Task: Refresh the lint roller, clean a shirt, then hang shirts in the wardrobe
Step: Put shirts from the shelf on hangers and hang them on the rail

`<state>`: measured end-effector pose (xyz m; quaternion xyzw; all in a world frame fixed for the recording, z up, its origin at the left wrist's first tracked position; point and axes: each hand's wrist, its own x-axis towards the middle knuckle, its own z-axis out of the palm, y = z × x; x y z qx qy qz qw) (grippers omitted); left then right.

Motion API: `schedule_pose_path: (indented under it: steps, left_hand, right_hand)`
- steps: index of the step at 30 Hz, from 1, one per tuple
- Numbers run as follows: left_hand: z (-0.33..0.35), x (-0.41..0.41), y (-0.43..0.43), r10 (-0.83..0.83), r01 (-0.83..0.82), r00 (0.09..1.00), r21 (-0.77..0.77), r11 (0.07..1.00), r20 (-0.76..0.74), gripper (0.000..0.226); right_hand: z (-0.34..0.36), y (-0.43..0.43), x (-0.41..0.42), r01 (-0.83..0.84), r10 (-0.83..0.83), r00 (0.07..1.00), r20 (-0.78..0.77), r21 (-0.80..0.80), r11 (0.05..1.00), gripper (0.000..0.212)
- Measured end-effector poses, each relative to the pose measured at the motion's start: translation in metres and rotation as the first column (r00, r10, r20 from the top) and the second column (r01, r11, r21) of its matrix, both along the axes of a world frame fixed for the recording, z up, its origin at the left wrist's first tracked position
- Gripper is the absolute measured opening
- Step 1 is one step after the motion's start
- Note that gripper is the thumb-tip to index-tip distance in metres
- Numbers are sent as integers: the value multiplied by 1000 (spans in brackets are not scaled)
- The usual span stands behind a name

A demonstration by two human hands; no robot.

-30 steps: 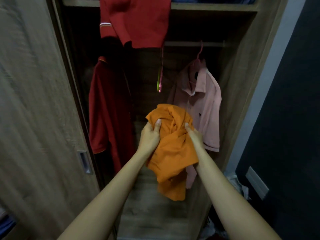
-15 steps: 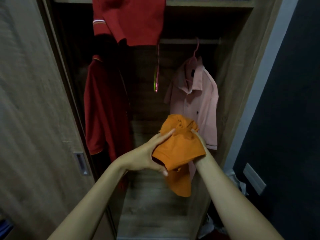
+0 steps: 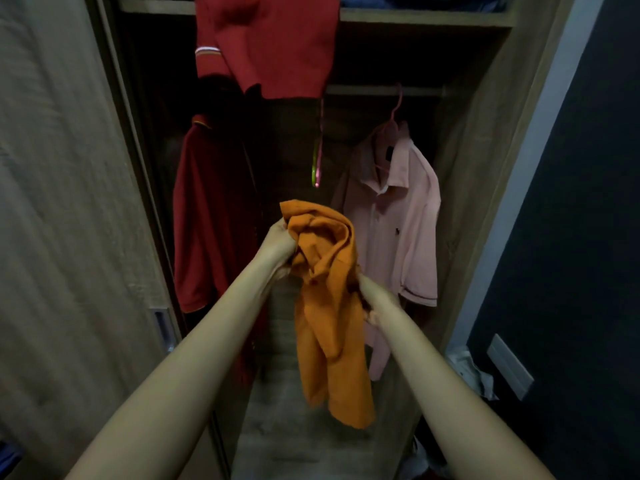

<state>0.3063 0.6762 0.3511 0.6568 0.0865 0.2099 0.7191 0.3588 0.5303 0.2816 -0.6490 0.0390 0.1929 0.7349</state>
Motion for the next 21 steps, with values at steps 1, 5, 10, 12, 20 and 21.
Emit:
schedule_pose_path:
  steps: [1, 5, 10, 12, 20, 21]
  left_hand:
    - [4, 2, 0, 7, -7, 1000, 29, 1000, -6, 24]
    - [13, 8, 10, 43, -40, 999, 233, 972, -10, 14]
    - [9, 12, 10, 187, -95, 980, 648, 755, -74, 15]
    - [8, 10, 5, 189, -79, 979, 698, 711, -83, 18]
    - [15, 7, 16, 35, 85, 988, 710, 699, -154, 18]
    - [15, 7, 18, 24, 101, 986, 712, 695, -163, 17]
  right_hand:
    - [0, -1, -1, -14, 27, 997, 79, -153, 988, 28]
    - [8, -8, -5, 129, -21, 896, 444, -215, 968, 26]
    - [55, -16, -18, 104, -91, 613, 785, 35, 994, 28]
    - [60, -14, -21, 48, 19, 589, 808, -58, 997, 36]
    - [40, -7, -8, 155, 40, 496, 868, -133, 979, 13]
    - [41, -5, -7, 167, 40, 486, 873, -137, 976, 13]
